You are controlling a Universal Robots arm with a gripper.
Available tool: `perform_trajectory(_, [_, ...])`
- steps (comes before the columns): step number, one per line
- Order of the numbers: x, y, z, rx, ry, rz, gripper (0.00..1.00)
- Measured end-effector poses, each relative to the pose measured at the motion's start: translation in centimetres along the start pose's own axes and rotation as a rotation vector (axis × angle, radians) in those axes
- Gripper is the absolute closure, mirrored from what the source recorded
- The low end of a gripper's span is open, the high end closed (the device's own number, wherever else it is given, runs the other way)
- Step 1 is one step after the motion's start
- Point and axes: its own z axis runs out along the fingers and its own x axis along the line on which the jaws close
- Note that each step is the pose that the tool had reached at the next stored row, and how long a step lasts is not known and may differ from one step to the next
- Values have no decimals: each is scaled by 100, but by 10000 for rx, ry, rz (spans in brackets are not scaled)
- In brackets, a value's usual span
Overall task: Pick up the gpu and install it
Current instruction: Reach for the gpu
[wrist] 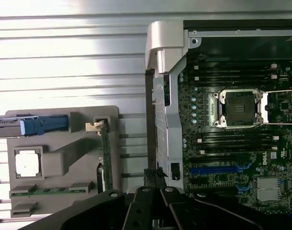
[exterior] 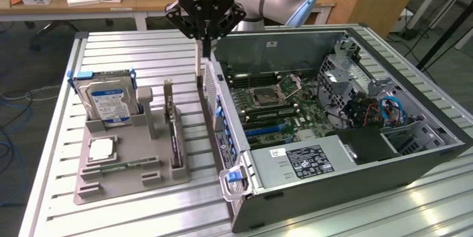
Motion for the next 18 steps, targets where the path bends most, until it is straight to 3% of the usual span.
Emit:
perform_trajectory(5, [73, -5, -2, 0, 1, 0, 89])
perform_trajectory(18, [415, -27, -9, 0, 0, -2, 89])
